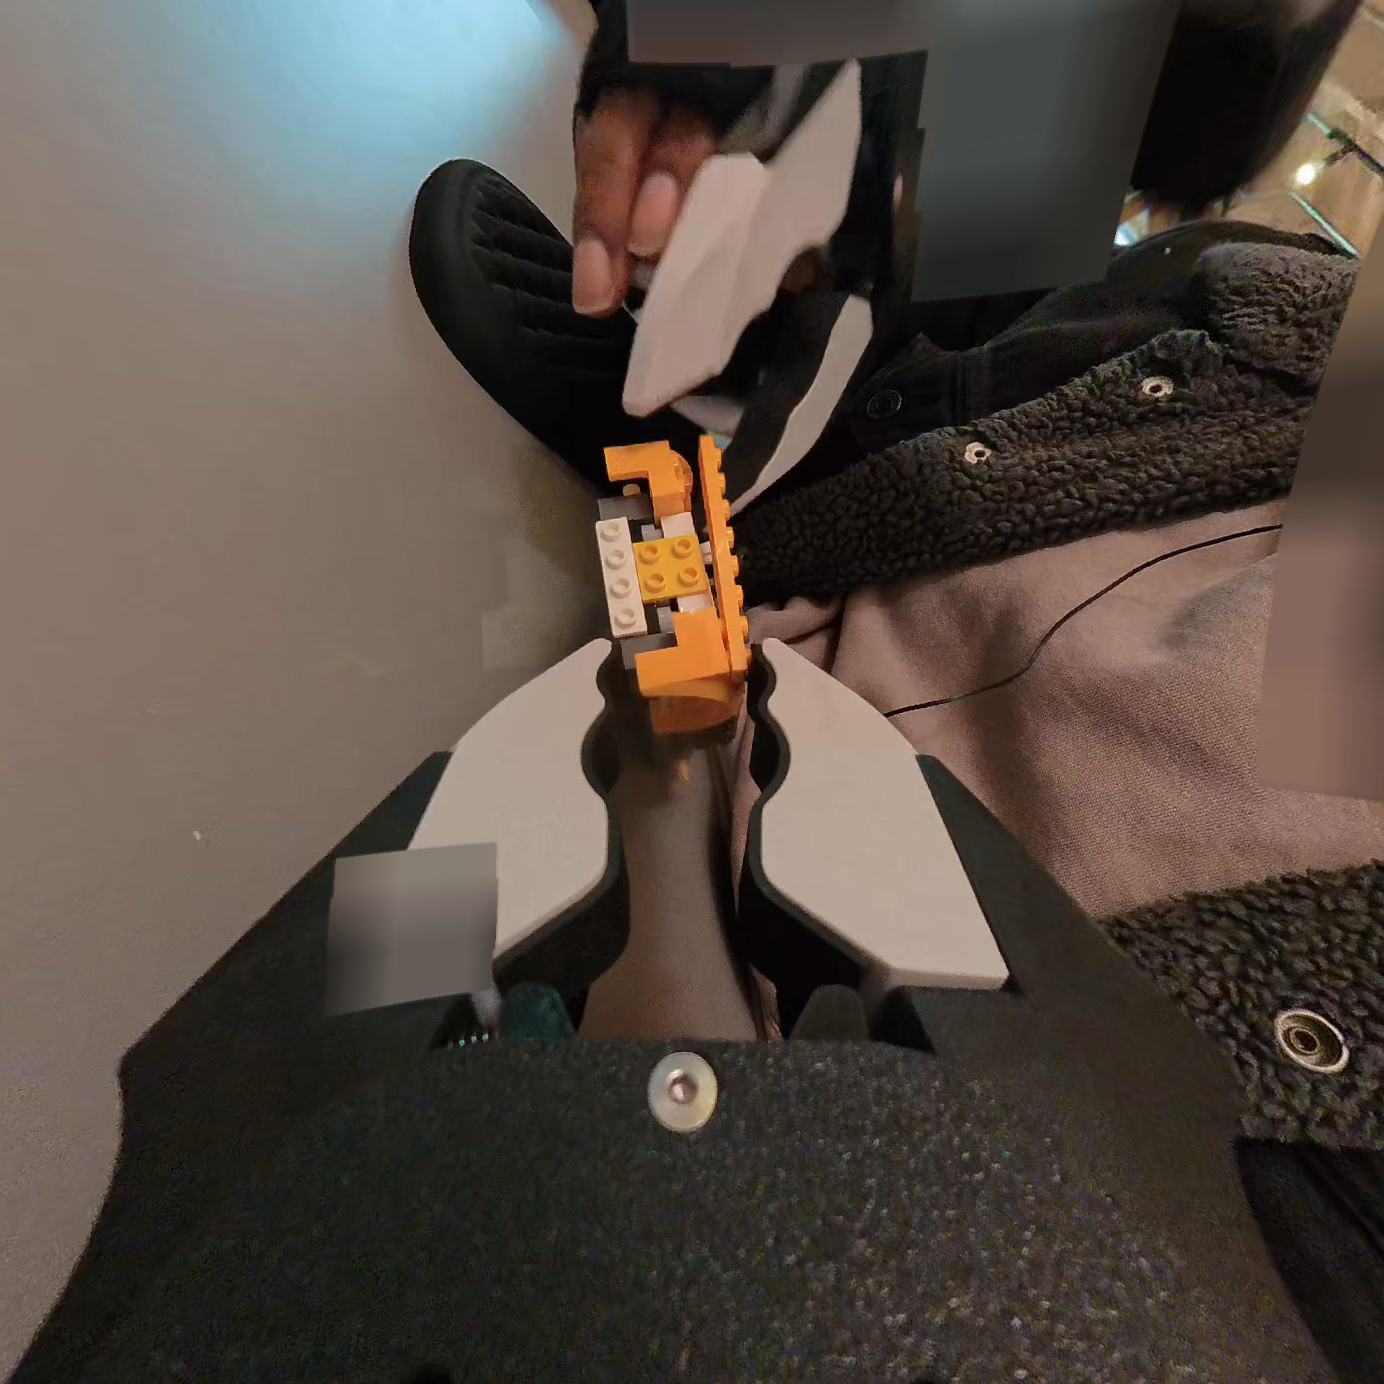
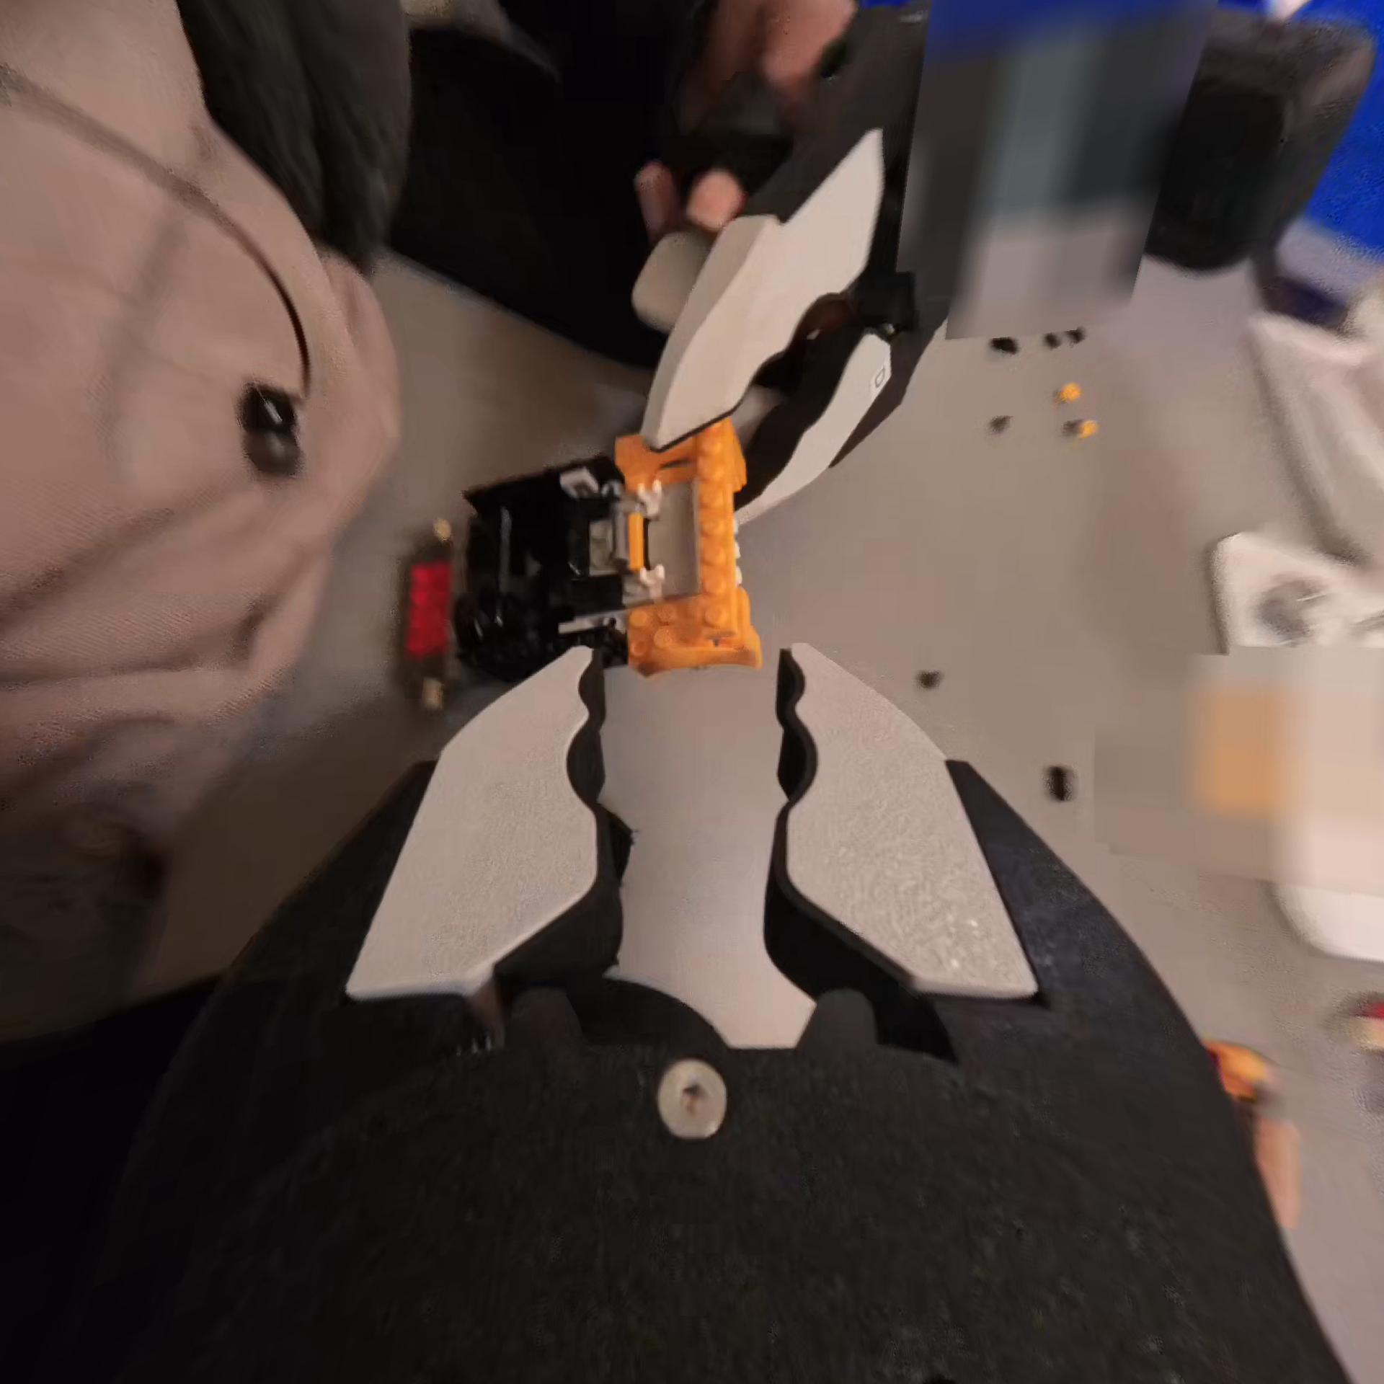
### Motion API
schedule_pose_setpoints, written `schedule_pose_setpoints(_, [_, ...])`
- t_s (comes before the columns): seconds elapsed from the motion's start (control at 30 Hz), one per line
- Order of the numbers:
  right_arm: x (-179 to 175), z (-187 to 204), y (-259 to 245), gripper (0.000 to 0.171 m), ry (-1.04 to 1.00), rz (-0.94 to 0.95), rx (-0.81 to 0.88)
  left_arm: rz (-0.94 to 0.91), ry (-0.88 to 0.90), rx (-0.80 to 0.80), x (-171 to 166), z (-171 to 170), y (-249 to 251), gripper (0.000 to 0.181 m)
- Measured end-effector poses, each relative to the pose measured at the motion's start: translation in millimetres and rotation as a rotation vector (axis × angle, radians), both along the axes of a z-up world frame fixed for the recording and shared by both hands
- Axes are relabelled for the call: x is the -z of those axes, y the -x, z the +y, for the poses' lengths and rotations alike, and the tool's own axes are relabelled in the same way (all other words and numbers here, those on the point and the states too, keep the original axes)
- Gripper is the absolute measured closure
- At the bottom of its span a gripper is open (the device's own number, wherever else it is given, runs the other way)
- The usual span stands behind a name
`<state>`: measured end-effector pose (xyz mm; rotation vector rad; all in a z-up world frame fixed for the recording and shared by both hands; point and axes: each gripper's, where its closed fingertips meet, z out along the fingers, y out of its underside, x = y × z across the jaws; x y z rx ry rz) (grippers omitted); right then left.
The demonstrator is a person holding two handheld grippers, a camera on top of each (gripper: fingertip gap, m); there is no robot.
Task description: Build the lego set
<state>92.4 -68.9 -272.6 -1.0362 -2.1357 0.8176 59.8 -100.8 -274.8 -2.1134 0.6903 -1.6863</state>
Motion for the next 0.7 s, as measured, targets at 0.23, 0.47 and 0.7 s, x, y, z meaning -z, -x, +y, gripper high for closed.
schedule_pose_setpoints(0.23, [-24,-3,3,0.13,0.644,-0.093,0.056,0.129,-0.159,-0.014,-9,-5,-6,0.15])
schedule_pose_setpoints(0.47, [-23,-13,2,0.142,0.693,-0.172,0.01,0.259,-0.308,-0.002,-16,-11,-11,0.15])
schedule_pose_setpoints(0.7, [-26,-17,-1,0.147,0.635,-0.13,-0.012,0.304,-0.385,-0.01,-19,-16,-13,0.15])
